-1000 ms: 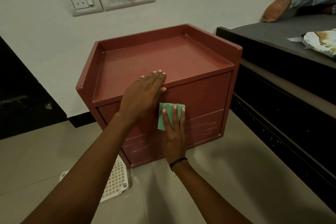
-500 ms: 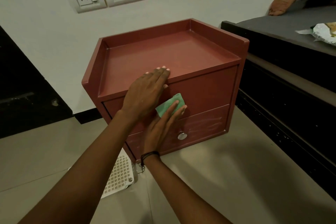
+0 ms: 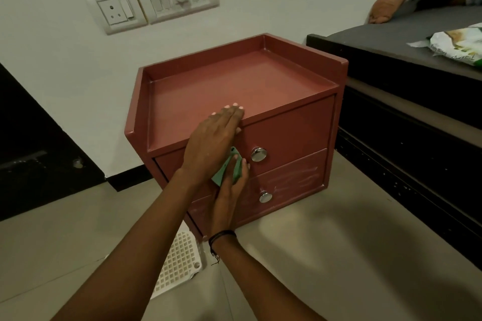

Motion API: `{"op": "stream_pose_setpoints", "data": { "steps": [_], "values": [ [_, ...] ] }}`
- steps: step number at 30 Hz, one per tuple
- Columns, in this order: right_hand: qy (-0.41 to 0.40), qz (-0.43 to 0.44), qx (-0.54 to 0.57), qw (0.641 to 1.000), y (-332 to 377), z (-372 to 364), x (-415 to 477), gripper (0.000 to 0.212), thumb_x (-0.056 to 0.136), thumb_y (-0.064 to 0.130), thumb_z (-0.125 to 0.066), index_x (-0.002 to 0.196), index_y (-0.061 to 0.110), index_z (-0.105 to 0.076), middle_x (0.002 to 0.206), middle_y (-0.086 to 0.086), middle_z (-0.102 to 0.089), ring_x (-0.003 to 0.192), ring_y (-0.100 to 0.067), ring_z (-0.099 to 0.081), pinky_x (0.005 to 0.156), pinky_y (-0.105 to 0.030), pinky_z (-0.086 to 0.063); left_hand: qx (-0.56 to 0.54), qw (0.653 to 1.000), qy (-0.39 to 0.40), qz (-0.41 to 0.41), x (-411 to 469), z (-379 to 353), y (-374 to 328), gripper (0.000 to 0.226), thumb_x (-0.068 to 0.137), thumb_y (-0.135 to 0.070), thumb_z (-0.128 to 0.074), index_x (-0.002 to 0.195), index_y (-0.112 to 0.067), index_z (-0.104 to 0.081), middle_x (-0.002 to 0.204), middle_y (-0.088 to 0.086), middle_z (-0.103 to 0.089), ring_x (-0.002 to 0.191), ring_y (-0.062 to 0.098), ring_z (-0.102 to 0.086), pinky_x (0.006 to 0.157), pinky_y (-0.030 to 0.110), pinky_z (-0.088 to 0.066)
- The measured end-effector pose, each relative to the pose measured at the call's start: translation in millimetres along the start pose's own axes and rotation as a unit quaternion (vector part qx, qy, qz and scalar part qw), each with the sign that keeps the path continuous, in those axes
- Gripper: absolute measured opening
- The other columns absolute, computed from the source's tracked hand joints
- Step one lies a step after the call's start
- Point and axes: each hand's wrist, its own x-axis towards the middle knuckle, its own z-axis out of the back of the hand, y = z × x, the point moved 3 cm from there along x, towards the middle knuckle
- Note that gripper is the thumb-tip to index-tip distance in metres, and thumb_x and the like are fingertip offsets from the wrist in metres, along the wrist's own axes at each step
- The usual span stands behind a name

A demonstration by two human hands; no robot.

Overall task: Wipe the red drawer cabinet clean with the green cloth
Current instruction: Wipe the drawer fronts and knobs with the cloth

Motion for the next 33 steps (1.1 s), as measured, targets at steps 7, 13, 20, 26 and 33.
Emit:
{"op": "stream_pose_setpoints", "data": {
  "steps": [7,13,20,26,33],
  "values": [
    [-0.073,-0.046,0.057,0.995,11,-9,-6,0.081,0.091,-0.005,-0.061,0.158,0.021,-0.025,0.164,-0.002,-0.023,0.154,-0.021,-0.014,0.122,-0.016,-0.003,0.099,0.986,0.056,-0.125,-4,1,10,0.066,0.103,-0.019,-0.045,0.159,-0.005,-0.012,0.166,0.017,-0.015,0.152,0.033,-0.022,0.122,0.048,-0.025],
    [-0.109,-0.094,0.134,0.98,-36,4,-16,0.064,0.095,-0.004,-0.051,0.154,0.017,-0.035,0.151,0.009,-0.033,0.142,-0.004,-0.031,0.122,-0.028,-0.026,0.14,0.977,-0.007,-0.164,-57,-16,9,0.066,0.098,-0.008,-0.038,0.159,-0.008,-0.013,0.168,0.016,-0.006,0.155,0.033,-0.003,0.125,0.052,-0.008],
    [-0.068,-0.04,0.114,0.99,-53,-23,-48,0.073,0.089,-0.017,-0.047,0.155,0.008,-0.03,0.16,-0.009,-0.027,0.148,-0.02,-0.03,0.122,-0.032,-0.028,0.108,0.991,0.016,-0.075,-154,-45,37,0.08,0.089,0.007,-0.044,0.16,-0.014,-0.015,0.169,0.011,0.0,0.156,0.028,0.002,0.125,0.05,-0.006],
    [0.074,0.01,0.056,0.996,-52,-85,-110,0.069,0.105,0.015,-0.045,0.16,0.025,-0.006,0.169,-0.003,0.001,0.156,-0.023,-0.001,0.126,-0.042,-0.019,0.049,0.999,0.004,-0.018,-180,-61,36,0.064,0.098,-0.015,-0.036,0.159,-0.011,-0.017,0.168,0.015,-0.001,0.156,0.031,0.001,0.125,0.051,-0.009],
    [0.125,0.054,-0.032,0.99,-68,-108,-129,0.096,0.105,0.016,-0.046,0.142,0.052,0.036,0.154,0.019,0.043,0.155,-0.017,0.016,0.11,-0.036,-0.044,0.031,0.999,-0.016,-0.024,-177,-67,38,0.081,0.079,-0.005,-0.019,0.16,-0.011,-0.015,0.168,0.014,0.0,0.156,0.03,0.002,0.125,0.049,-0.009]
  ]
}}
